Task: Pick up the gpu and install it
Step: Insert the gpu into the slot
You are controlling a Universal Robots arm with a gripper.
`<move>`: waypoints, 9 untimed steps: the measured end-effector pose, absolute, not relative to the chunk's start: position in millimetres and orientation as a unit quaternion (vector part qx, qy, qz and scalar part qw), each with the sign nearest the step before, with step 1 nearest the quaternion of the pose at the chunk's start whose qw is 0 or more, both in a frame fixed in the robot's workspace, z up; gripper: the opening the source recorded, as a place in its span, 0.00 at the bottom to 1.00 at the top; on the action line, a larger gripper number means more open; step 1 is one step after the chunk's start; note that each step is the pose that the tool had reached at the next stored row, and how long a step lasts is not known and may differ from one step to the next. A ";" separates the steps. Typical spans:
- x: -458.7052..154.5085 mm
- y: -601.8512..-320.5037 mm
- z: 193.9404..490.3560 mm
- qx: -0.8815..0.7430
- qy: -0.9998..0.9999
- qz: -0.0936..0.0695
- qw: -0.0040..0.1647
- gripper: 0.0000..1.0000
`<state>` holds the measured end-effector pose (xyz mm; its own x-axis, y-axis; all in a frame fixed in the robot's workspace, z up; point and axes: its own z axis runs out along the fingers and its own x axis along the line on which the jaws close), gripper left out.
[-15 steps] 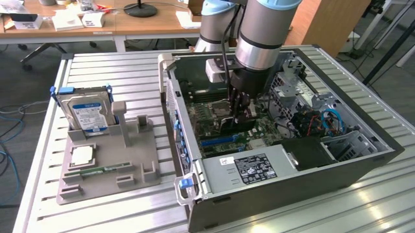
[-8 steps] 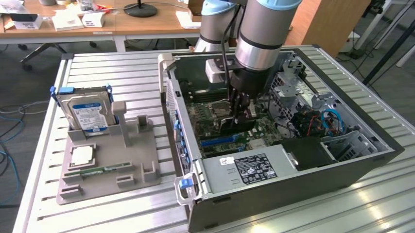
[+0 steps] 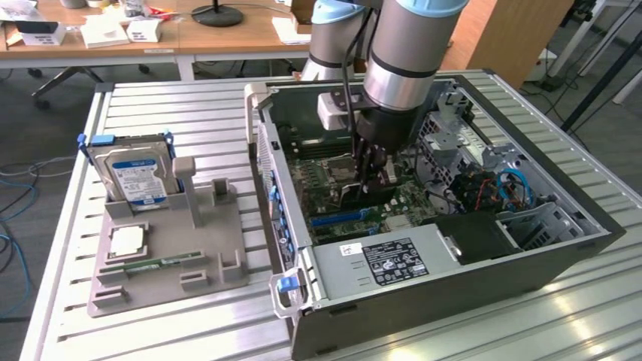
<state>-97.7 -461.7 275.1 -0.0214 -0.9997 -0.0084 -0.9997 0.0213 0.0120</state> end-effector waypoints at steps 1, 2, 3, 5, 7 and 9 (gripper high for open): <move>-97.8 -462.0 275.1 0.699 -0.715 -0.007 0.001 0.26; -97.8 -462.3 275.1 0.700 -0.715 -0.007 0.001 0.26; -97.9 -462.4 275.1 0.699 -0.715 -0.007 0.001 0.26; -97.9 -462.4 275.1 0.699 -0.715 -0.007 0.001 0.26; -97.9 -462.4 275.1 0.699 -0.715 -0.007 0.001 0.26; -99.0 -462.5 275.2 0.700 -0.715 -0.007 0.001 0.26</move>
<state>-99.0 -462.5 275.2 -0.0212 -0.9997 -0.0083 -0.9997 0.0211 0.0121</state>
